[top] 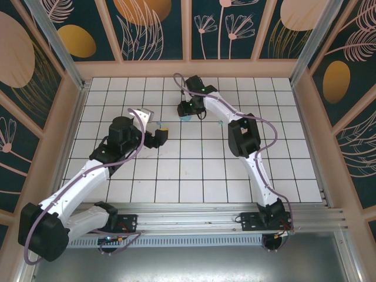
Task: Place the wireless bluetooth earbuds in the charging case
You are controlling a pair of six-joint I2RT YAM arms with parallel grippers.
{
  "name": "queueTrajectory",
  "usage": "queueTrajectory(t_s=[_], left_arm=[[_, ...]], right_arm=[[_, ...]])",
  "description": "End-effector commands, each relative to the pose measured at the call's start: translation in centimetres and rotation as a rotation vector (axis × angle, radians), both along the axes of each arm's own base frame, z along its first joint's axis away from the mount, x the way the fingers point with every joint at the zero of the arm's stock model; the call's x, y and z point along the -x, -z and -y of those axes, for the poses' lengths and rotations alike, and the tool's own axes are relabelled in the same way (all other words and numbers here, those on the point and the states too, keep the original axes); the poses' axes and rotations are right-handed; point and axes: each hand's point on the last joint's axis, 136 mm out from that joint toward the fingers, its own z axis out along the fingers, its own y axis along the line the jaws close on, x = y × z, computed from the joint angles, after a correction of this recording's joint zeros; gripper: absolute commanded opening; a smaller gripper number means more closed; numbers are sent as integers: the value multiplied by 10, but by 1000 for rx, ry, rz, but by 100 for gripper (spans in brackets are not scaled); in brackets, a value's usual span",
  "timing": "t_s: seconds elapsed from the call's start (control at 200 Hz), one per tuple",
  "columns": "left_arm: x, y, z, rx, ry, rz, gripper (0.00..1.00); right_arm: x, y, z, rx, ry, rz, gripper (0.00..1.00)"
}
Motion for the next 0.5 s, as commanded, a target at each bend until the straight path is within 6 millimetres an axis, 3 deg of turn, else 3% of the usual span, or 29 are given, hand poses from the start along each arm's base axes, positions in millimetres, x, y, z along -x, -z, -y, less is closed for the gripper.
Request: queueTrajectory(t_s=[0.0, 0.24, 0.255, 0.495], left_arm=[[-3, 1, -2, 13, -16, 1, 91], [-1, 5, -4, 2, -18, -4, 92], [-1, 4, -4, 3, -20, -5, 92], [-2, 5, -4, -4, -18, -2, 92]], right_arm=[[6, -39, -8, -39, -43, 38, 53], [14, -10, -1, 28, -83, -13, 58], [20, -9, -8, 34, -100, -13, 58], [30, 11, -7, 107, -132, -19, 59]])
